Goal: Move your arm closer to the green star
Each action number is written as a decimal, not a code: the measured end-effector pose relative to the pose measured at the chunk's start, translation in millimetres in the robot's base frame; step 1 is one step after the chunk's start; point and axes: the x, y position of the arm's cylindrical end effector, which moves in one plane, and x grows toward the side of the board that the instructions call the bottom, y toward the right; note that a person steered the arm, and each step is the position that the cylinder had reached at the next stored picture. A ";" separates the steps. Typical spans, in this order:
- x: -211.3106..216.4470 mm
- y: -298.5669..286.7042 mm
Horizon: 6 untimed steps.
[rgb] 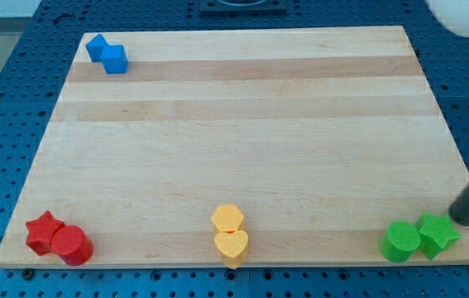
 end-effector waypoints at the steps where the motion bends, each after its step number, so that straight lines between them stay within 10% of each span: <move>1: 1.9 56.8; 6: 45.9 -28.5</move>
